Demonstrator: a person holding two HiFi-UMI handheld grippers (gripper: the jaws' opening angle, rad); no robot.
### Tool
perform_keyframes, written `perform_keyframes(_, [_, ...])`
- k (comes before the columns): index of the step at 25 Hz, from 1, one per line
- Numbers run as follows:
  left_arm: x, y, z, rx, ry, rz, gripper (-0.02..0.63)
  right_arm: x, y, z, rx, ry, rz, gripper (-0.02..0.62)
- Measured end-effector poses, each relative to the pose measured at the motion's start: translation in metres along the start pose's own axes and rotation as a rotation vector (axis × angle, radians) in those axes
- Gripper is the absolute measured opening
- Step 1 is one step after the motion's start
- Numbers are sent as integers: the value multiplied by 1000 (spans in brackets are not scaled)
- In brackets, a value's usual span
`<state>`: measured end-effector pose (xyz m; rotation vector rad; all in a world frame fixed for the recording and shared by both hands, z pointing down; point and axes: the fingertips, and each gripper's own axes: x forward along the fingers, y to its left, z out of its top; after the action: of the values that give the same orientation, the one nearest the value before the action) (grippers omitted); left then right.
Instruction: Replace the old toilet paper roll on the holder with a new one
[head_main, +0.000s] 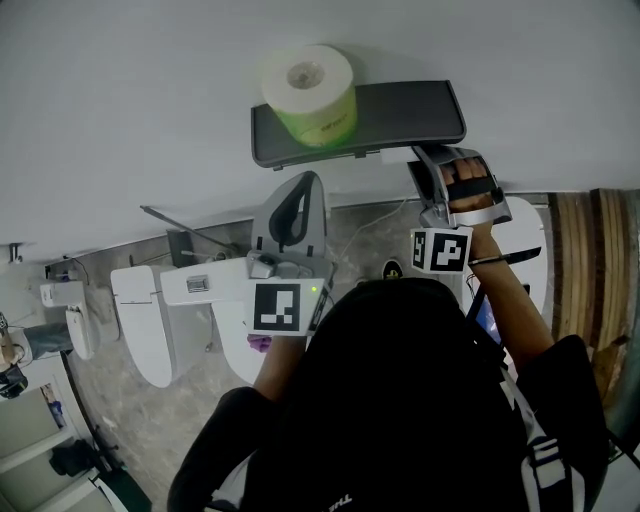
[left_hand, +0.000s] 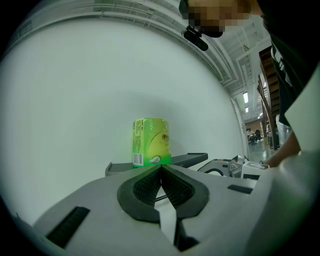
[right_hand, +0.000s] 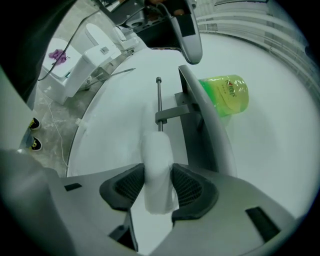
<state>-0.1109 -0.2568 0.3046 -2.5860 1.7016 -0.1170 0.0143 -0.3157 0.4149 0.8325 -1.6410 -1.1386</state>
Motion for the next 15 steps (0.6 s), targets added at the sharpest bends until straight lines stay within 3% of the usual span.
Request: perform_keyframes(15, [1, -14, 9, 10, -28, -52, 21, -26, -12, -71, 10, 176, -53, 187])
